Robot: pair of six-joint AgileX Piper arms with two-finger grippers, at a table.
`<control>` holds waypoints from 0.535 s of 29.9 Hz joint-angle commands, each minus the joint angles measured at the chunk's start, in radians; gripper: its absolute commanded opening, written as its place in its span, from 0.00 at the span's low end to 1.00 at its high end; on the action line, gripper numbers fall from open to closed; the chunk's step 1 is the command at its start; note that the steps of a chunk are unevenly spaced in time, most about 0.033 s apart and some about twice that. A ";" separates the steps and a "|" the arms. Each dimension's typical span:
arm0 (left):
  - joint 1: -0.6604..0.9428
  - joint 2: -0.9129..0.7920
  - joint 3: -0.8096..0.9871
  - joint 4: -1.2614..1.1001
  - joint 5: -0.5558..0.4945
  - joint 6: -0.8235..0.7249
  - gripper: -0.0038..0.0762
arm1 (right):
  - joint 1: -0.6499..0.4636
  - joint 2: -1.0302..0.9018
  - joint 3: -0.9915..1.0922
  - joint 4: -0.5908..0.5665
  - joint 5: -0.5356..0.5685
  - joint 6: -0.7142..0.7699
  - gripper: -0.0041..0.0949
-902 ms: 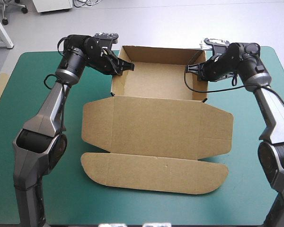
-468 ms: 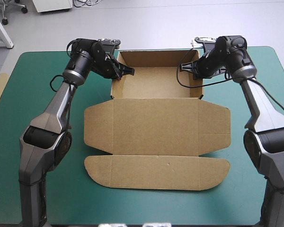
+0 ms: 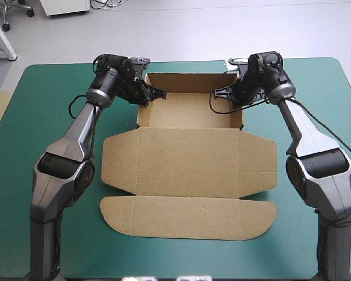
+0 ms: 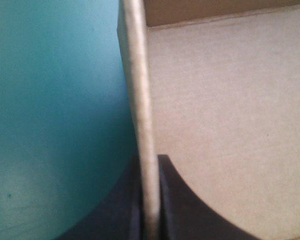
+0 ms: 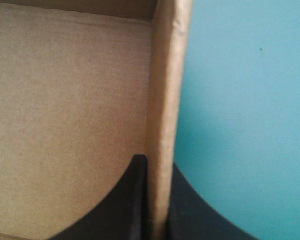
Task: Fold the box
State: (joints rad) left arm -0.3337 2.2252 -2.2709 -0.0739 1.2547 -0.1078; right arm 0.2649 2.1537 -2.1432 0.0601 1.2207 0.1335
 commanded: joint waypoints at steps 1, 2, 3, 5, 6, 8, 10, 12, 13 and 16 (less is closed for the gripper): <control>-0.006 -0.058 -0.031 0.018 -0.047 0.004 0.04 | 0.017 -0.043 -0.034 -0.015 0.023 -0.031 0.05; -0.006 -0.053 -0.031 0.039 -0.050 0.004 0.04 | 0.019 -0.039 -0.034 -0.030 0.023 -0.029 0.05; -0.006 -0.049 -0.031 0.057 -0.050 0.004 0.04 | 0.021 -0.032 -0.034 -0.044 0.023 -0.025 0.05; -0.006 -0.041 -0.031 0.103 -0.045 0.004 0.04 | 0.023 -0.027 -0.034 -0.050 0.023 -0.024 0.05; -0.006 -0.041 -0.031 0.120 -0.045 0.004 0.04 | 0.023 -0.025 -0.034 -0.050 0.020 -0.024 0.05; -0.008 -0.033 -0.031 0.168 -0.041 0.004 0.04 | 0.023 -0.022 -0.034 -0.060 0.013 -0.024 0.05; -0.008 -0.020 -0.031 0.184 -0.042 0.004 0.04 | 0.023 -0.015 -0.034 -0.070 0.013 -0.024 0.05; -0.011 -0.005 -0.031 0.186 -0.042 0.004 0.04 | 0.023 -0.008 -0.034 -0.075 0.016 -0.024 0.05; -0.012 0.003 -0.031 0.186 -0.039 0.004 0.04 | 0.023 0.000 -0.034 -0.075 0.016 -0.024 0.05; -0.017 0.030 -0.031 0.174 -0.037 0.004 0.04 | 0.023 0.010 -0.034 -0.069 0.020 -0.024 0.05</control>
State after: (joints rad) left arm -0.3453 2.2866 -2.2780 0.0431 1.2445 -0.1230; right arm 0.2879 2.2080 -2.1529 0.0354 1.2018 0.1550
